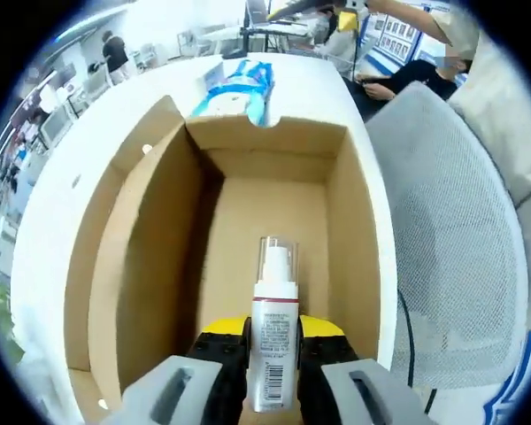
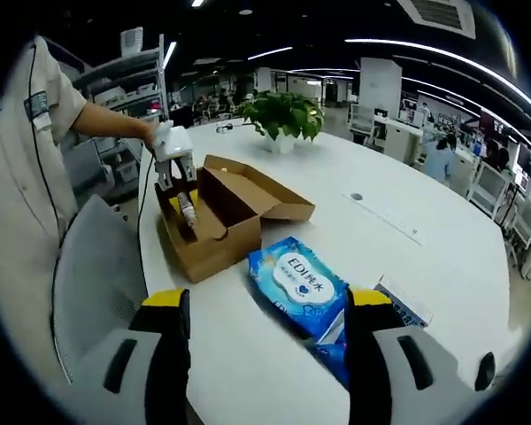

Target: Operate the shoe box by opening the lid, removing the specified soft item, and placing it in the target area until the item is outside and the box remains undamaged.

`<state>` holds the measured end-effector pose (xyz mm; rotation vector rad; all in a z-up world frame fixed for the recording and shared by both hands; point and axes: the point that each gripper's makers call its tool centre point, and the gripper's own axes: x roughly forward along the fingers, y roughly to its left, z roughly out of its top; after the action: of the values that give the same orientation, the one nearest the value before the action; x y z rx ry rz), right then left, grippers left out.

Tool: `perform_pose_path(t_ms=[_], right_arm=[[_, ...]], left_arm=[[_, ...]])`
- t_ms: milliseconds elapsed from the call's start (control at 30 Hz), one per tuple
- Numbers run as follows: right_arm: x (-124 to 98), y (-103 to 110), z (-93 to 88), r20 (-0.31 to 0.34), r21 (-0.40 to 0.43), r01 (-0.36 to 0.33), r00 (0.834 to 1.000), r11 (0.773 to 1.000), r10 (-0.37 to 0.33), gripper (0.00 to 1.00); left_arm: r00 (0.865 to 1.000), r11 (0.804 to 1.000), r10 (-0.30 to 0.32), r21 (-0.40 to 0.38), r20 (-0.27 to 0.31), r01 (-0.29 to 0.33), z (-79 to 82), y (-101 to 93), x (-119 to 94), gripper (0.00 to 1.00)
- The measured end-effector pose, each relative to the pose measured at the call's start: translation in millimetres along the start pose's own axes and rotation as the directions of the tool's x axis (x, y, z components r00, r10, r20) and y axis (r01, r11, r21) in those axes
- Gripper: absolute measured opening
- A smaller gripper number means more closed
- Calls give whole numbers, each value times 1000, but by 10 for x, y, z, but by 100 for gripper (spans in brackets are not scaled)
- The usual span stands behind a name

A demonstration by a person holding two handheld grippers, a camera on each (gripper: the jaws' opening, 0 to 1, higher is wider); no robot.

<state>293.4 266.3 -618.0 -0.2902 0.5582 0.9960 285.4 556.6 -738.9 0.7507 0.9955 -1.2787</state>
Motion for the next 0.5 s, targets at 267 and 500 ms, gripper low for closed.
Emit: perform_pose_path(t_ms=[267,500], right_arm=[[135,164,61,9,-30,-43,999,999,43,62],[268,319,101,7,-58,-93,996,994,93,59]], left_arm=[[997,1000,18,0,81,-18,276,-94,-86,19],[989,999,29,40,142,-35,575,-168,-180,19]])
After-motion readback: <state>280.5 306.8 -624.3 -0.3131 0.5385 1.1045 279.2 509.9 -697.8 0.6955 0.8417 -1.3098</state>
